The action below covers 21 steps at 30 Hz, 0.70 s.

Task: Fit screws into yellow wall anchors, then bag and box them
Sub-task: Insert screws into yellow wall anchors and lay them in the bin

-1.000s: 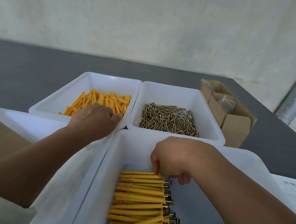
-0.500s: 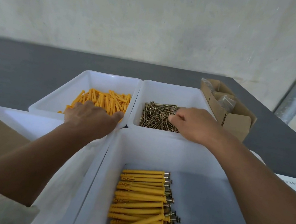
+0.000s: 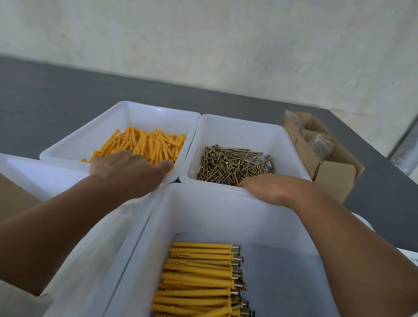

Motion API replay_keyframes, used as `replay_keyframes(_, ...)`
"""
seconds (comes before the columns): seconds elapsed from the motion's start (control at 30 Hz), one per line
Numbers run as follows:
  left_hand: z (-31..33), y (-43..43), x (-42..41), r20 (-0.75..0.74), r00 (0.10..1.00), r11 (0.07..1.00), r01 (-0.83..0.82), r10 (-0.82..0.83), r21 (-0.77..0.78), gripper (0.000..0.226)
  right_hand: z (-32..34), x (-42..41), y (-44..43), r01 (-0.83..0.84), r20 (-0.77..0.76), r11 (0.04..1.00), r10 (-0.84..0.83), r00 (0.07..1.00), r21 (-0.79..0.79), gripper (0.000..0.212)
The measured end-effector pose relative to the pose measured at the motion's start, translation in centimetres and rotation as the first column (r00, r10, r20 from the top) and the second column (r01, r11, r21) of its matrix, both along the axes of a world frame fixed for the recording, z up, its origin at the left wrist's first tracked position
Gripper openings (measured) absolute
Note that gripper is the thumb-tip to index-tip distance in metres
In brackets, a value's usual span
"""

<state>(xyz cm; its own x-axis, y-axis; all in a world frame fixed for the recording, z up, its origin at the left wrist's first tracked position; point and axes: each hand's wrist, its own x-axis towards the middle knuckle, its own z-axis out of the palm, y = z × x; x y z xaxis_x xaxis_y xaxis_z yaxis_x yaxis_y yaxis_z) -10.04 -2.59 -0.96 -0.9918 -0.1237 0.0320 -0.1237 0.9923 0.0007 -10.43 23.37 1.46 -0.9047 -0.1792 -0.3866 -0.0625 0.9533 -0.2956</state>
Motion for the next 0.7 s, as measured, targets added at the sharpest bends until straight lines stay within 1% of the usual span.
replay_keyframes(0.1,0.0,0.2,0.1,-0.038,0.999,0.999,-0.008,0.009,0.040,0.071,-0.1,-0.1,-0.2,0.004,-0.011,1.000,-0.004,1.000,-0.002,0.032)
replay_keyframes(0.17,-0.1,0.4,0.2,-0.083,0.996,0.997,-0.006,0.012,0.078,0.066,-0.1,-0.1,-0.2,0.018,-0.019,1.000,-0.018,1.000,-0.020,0.033)
replay_keyframes(0.27,0.0,0.5,0.2,-0.155,0.988,0.992,-0.001,0.020,0.124,0.060,-0.5,-0.2,0.1,0.049,-0.056,0.999,-0.049,0.997,-0.005,0.031)
replay_keyframes(0.37,0.1,0.7,0.2,-0.206,0.978,0.988,-0.007,0.039,0.154,0.053,-1.0,-0.4,0.5,0.123,-0.107,0.992,-0.124,0.986,-0.024,0.028)
replay_keyframes(0.5,0.2,0.7,0.3,-0.252,0.967,0.980,0.014,0.037,0.198,0.045,-1.3,-0.5,0.6,0.193,-0.184,0.979,-0.202,0.962,-0.063,0.028)
replay_keyframes(0.6,0.6,0.9,0.5,-0.282,0.958,0.955,0.027,0.060,0.294,0.034,-1.2,-0.3,0.5,0.221,-0.243,0.967,-0.247,0.938,-0.129,0.026)
replay_keyframes(0.7,1.4,1.2,0.9,-0.300,0.948,0.895,0.039,0.108,0.445,0.024,-1.0,0.0,0.9,0.228,-0.267,0.940,-0.295,0.917,-0.254,0.020)
